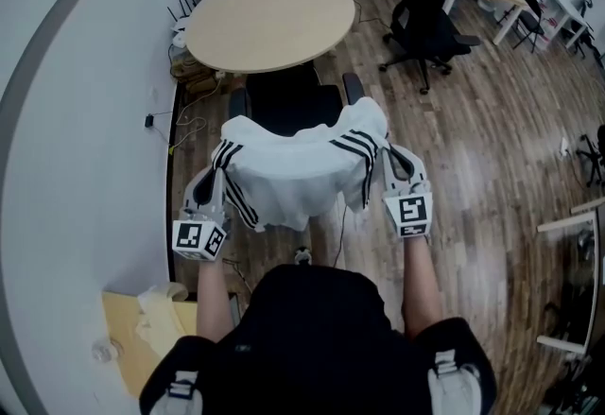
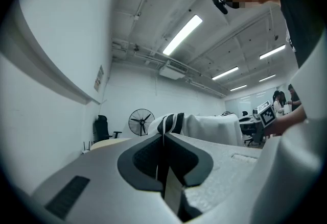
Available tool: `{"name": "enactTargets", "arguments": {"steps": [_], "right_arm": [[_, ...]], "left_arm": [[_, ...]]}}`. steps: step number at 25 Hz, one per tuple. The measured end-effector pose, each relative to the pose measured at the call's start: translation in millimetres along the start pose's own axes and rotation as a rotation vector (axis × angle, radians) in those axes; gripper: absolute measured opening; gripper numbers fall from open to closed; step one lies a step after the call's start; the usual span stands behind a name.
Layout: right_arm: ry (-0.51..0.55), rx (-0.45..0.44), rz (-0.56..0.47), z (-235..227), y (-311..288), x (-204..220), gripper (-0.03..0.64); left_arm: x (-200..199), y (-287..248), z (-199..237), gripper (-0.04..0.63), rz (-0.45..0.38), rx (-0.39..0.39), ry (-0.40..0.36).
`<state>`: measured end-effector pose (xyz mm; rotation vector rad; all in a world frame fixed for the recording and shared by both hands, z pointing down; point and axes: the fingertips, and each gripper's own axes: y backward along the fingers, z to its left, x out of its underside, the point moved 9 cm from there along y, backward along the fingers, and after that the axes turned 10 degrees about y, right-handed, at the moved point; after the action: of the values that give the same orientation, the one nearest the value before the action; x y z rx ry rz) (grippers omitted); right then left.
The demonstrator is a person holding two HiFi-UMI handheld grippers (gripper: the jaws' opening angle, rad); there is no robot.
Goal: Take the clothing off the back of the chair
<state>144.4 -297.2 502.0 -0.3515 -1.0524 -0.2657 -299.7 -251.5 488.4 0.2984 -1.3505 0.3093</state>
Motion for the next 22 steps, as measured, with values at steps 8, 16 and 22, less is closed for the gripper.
{"name": "enactTargets", "arguments": {"steps": [8, 16, 22], "right_arm": [[-0.002, -0.018, -0.015, -5, 9, 0, 0.003], [-0.011, -0.034, -0.029, -11, 12, 5, 0.002], [-0.011, -0.049, -0.038, -14, 14, 11, 0.003]], "left_arm": [[0, 8, -13, 0.011, 0.005, -0.021, 0.016], [-2, 12, -25, 0.011, 0.012, -0.060, -0.001], [0, 16, -31, 0.011, 0.007, -0.093, -0.002]]}}
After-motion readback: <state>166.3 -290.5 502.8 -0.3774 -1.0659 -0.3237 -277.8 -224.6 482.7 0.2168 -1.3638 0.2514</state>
